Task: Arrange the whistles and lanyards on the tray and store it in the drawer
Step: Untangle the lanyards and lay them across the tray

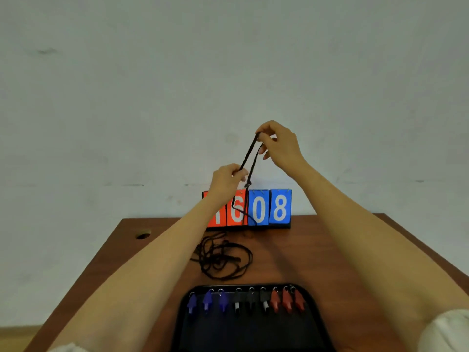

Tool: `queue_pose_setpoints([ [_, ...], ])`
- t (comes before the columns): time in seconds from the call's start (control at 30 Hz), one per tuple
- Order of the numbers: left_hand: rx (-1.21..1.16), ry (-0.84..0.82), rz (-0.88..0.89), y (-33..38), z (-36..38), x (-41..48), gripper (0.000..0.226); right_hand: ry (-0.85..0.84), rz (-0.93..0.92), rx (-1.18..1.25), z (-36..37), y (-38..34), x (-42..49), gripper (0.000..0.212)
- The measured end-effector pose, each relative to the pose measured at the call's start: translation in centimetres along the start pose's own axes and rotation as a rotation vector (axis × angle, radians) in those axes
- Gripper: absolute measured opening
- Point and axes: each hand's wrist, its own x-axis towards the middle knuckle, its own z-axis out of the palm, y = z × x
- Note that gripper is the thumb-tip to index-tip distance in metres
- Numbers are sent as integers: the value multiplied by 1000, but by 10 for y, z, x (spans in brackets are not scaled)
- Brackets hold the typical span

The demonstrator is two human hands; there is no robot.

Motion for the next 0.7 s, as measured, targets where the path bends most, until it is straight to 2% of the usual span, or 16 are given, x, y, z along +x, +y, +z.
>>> queue_pose_setpoints([
  [0.13, 38, -34, -22, -5, -14, -4, 25, 10, 111, 268, -24, -23, 9, 14],
  [0.23, 11, -20, -66, -7, -22, -8, 25, -7, 139, 278, -36, -36, 11, 14],
  [0.33, -24, 9, -80, -5, -31, -11, 25, -1, 121, 162, -42, -39, 9, 11],
  [0.43, -273, 25, -99, 4, -46, -11, 22, -21, 79, -28, -44, -35, 5, 5],
  [0.5, -462, 31, -103, 10, -57, -12, 19, -150, 61, -257, -45, -26, -1, 8],
  [0.57, -527, 89, -109, 13, -66, -11, 16, -342, 54, -477, -46, -12, -8, 14],
  [0.63, -552, 122, -140, 14, -71, -14, 14, -479, 89, -559, -46, 3, -17, 18],
  [0.7, -544, 121, -187, 10, -73, -16, 19, -523, 116, -595, -46, 15, -26, 18],
])
